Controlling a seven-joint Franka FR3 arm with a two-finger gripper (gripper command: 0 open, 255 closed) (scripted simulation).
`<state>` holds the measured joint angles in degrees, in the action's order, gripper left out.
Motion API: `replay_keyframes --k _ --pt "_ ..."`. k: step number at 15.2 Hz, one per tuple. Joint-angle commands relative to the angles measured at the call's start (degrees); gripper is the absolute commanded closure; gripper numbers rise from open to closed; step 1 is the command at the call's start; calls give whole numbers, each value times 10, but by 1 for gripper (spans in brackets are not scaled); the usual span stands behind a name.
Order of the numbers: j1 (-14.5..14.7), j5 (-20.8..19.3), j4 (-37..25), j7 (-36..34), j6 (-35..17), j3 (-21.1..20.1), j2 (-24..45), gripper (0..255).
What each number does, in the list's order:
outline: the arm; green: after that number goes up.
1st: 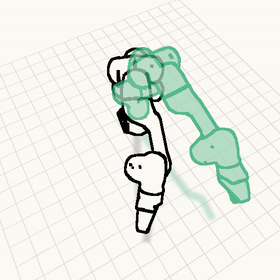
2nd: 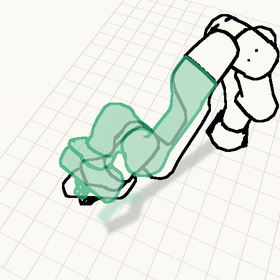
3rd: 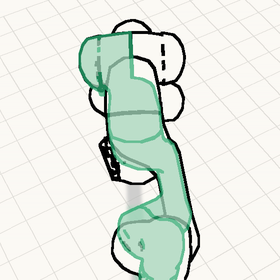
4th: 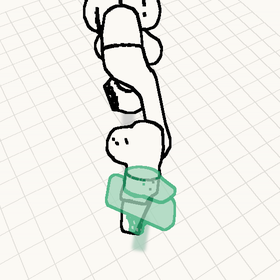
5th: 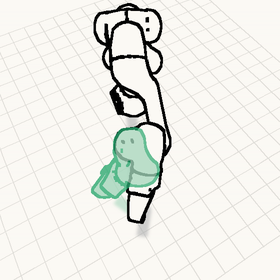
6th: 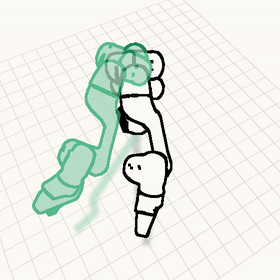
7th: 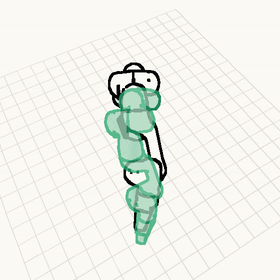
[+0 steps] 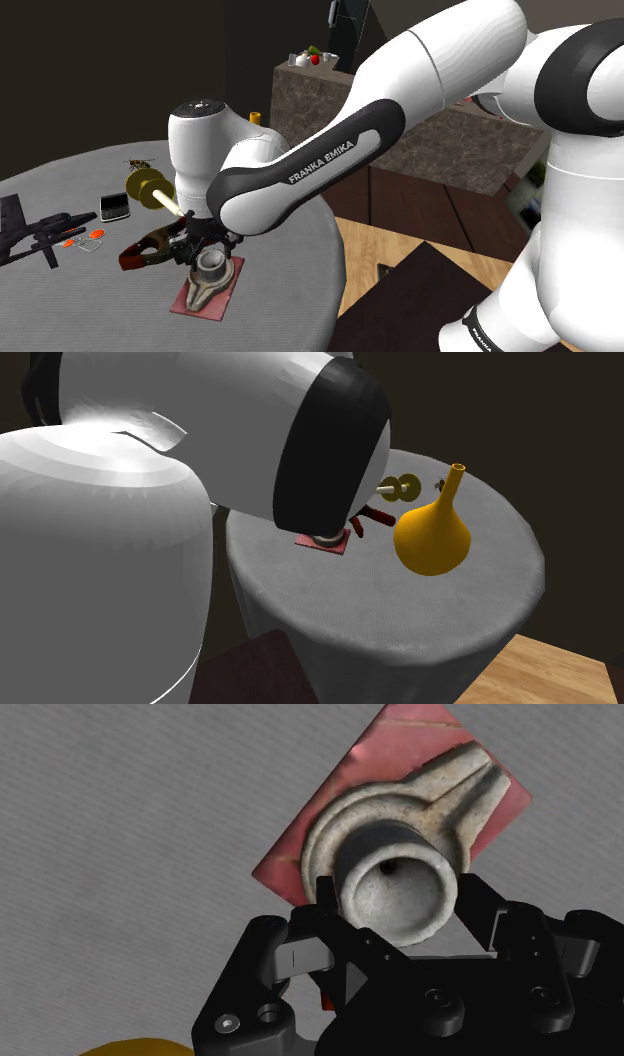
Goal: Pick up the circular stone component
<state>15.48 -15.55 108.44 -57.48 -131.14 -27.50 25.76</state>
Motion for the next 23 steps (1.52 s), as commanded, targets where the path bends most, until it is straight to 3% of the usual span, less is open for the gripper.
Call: replay_keyframes --k 1,7,23 --pt "1 0 1 0 -1 0 1 255" --pt "-1 1 1 1 0 0 0 255" --pt "-16 43 -35 29 92 -23 -64 255"
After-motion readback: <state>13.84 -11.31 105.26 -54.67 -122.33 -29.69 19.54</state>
